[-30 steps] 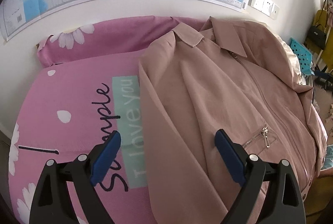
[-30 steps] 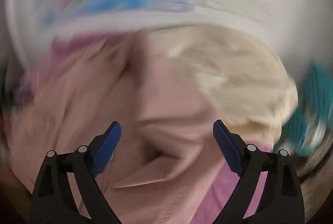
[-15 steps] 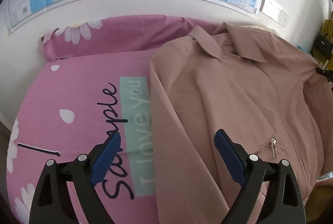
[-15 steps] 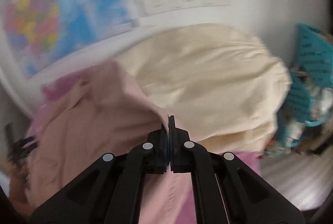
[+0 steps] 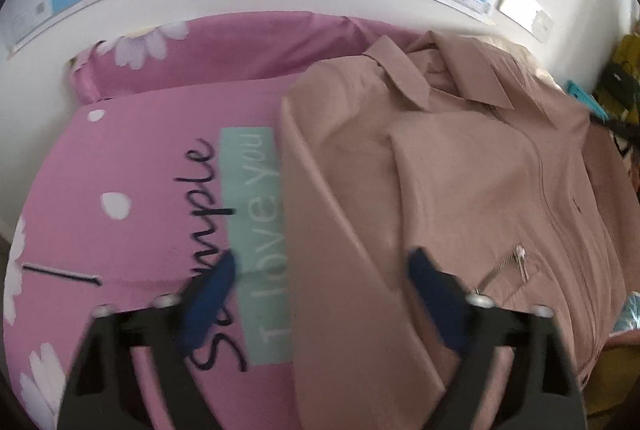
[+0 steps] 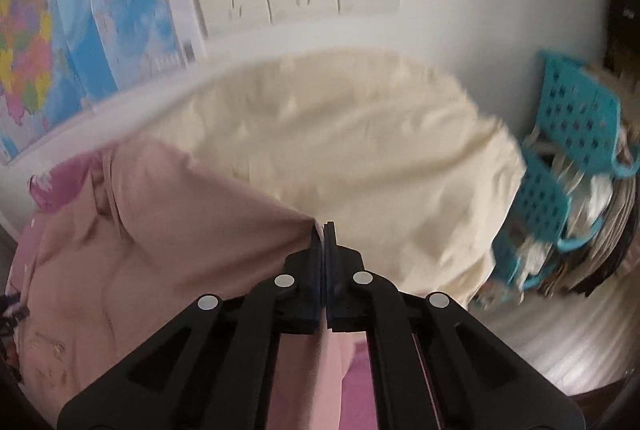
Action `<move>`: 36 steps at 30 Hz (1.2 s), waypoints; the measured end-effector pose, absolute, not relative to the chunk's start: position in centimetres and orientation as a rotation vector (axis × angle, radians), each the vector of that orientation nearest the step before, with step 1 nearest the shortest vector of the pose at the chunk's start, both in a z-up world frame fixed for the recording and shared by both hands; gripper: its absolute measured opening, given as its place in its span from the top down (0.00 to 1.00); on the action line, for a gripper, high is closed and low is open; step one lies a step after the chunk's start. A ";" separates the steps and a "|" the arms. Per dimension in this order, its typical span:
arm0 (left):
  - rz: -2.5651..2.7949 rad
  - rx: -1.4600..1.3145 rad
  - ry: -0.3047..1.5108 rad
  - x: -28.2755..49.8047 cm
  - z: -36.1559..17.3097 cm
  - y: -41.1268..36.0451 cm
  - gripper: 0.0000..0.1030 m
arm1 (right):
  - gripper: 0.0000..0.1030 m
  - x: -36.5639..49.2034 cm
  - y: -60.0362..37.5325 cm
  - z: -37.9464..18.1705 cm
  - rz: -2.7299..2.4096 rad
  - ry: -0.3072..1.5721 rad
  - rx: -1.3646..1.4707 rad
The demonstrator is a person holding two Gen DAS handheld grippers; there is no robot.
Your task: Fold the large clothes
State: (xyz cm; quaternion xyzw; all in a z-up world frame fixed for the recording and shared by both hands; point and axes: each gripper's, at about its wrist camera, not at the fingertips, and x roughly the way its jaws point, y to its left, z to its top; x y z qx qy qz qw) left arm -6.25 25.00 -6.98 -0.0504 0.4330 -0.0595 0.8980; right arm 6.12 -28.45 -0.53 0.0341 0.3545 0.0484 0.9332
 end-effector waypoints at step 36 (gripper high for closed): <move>-0.158 0.088 0.887 13.1 -5.9 20.9 0.87 | 0.81 15.2 -8.5 -0.3 0.598 0.690 -0.345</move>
